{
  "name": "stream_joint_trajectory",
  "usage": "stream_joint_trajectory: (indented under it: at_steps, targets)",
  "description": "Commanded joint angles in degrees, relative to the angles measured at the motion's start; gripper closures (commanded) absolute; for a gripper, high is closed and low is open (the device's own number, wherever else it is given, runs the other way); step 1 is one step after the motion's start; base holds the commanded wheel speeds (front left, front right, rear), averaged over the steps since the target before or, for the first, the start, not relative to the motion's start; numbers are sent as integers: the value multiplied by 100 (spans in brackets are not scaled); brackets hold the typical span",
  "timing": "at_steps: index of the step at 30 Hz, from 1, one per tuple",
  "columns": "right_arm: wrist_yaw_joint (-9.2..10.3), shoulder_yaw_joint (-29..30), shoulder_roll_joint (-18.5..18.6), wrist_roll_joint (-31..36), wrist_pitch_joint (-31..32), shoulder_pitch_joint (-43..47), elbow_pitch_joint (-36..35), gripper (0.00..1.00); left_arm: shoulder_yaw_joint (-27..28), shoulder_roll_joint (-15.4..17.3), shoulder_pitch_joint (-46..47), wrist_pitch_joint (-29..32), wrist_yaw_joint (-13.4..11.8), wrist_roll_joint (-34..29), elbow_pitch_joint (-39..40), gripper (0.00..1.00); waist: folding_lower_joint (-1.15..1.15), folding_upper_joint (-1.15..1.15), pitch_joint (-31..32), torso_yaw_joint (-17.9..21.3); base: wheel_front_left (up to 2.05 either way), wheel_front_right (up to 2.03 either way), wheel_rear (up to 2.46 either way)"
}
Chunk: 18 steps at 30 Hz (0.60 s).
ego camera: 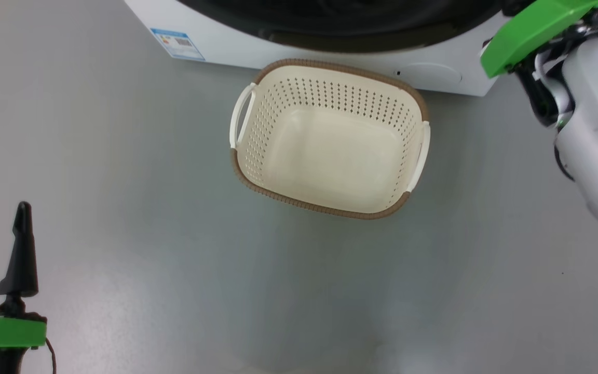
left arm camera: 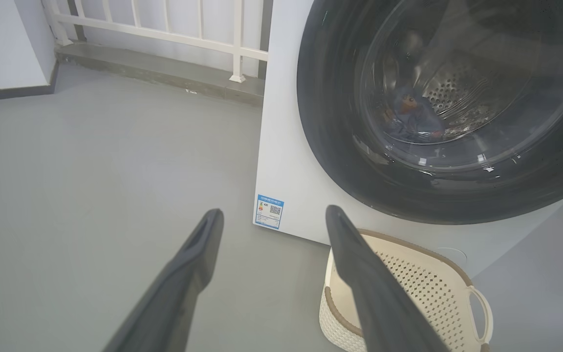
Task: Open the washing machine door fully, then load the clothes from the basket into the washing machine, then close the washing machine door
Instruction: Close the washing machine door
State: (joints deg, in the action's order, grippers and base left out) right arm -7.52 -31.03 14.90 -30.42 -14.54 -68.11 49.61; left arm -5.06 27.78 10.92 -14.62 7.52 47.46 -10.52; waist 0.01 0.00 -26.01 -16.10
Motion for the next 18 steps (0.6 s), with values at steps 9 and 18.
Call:
stream_joint_trajectory:
  at_steps: [9, 18]
  targets:
    - [3, 474, 49, 264, -46, -535, -32, 100, 332, 258, 262, -38, -3, 54, 161, 0, -1, 0, -372, -127, 0, 0, 0]
    - [3, 785, -82, 591, -46, -516, -38, 100, 290, 178, 326, -38, -3, 48, 145, 0, -1, 0, -336, -131, 0, 0, 0]
